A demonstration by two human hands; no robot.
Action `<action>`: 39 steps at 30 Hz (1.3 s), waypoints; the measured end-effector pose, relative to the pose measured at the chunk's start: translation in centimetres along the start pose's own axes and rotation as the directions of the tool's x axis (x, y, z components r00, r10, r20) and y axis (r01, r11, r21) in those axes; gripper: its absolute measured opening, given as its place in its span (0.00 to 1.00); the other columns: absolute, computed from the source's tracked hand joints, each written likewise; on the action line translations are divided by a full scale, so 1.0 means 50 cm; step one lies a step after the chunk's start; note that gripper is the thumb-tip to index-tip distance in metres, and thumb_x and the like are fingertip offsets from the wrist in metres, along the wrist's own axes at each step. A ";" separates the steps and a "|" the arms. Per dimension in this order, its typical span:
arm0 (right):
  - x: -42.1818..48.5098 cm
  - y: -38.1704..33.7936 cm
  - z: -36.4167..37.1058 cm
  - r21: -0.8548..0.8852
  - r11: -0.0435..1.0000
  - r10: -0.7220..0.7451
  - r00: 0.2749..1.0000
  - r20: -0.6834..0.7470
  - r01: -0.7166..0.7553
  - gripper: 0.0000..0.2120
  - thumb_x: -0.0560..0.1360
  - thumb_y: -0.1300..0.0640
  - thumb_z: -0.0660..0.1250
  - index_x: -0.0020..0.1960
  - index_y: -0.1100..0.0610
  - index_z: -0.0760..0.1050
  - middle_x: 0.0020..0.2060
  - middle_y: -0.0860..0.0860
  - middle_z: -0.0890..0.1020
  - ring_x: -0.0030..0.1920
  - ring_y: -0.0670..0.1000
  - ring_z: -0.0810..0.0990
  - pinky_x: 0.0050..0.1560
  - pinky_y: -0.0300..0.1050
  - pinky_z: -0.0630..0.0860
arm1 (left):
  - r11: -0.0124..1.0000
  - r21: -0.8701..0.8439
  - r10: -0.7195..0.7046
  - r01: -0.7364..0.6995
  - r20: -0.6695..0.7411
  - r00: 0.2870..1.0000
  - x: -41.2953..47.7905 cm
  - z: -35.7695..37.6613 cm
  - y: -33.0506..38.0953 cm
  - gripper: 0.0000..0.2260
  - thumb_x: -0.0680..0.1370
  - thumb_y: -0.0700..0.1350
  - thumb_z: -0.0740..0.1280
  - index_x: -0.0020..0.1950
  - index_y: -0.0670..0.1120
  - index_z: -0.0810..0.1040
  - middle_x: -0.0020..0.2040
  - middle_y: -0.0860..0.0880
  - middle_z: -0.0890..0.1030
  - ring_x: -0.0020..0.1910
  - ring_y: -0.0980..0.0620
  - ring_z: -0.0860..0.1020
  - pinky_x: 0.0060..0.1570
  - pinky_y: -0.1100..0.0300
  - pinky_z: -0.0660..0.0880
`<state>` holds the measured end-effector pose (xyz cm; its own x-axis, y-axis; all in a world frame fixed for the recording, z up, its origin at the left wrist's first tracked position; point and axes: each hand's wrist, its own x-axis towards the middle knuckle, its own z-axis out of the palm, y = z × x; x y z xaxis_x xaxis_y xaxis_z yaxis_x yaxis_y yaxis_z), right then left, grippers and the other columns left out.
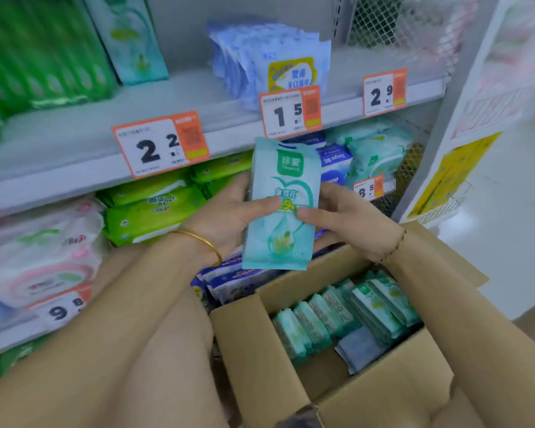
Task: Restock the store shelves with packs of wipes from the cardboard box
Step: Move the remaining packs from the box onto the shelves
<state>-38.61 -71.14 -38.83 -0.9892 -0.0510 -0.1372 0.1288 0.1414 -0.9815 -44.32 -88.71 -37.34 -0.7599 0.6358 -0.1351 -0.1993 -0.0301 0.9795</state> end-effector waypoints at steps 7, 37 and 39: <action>0.090 -0.241 0.080 -0.067 0.940 -0.335 0.942 0.012 0.335 0.12 0.75 0.61 0.65 0.57 0.64 0.73 0.40 0.52 0.83 0.36 0.50 0.81 0.29 0.44 0.81 | 0.939 0.241 0.290 -0.245 -0.174 0.941 -0.068 -0.105 0.219 0.11 0.77 0.37 0.62 0.60 0.40 0.74 0.53 0.44 0.82 0.44 0.52 0.82 0.47 0.56 0.81; 0.584 -0.385 0.225 -0.679 0.733 -0.292 0.889 -0.353 -0.029 0.28 0.74 0.53 0.68 0.66 0.62 0.58 0.63 0.58 0.68 0.60 0.55 0.72 0.48 0.43 0.67 | 0.761 0.595 0.151 0.257 -0.548 0.823 0.148 -0.338 0.290 0.16 0.74 0.35 0.63 0.62 0.36 0.71 0.47 0.42 0.72 0.53 0.44 0.73 0.63 0.46 0.73; 0.543 -0.390 0.211 -0.654 0.756 -0.334 0.883 -0.329 0.042 0.24 0.73 0.55 0.69 0.61 0.62 0.60 0.55 0.57 0.69 0.54 0.54 0.72 0.50 0.44 0.71 | 0.775 0.602 0.191 0.192 -0.513 0.837 0.128 -0.311 0.290 0.22 0.75 0.36 0.64 0.69 0.39 0.68 0.61 0.40 0.73 0.61 0.42 0.73 0.65 0.48 0.71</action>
<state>-67.23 -85.72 -24.81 -0.9396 0.2330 0.2509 0.0099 0.7510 -0.6602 -61.69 -97.08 -26.31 -0.9915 0.1303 -0.0024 0.0720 0.5628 0.8234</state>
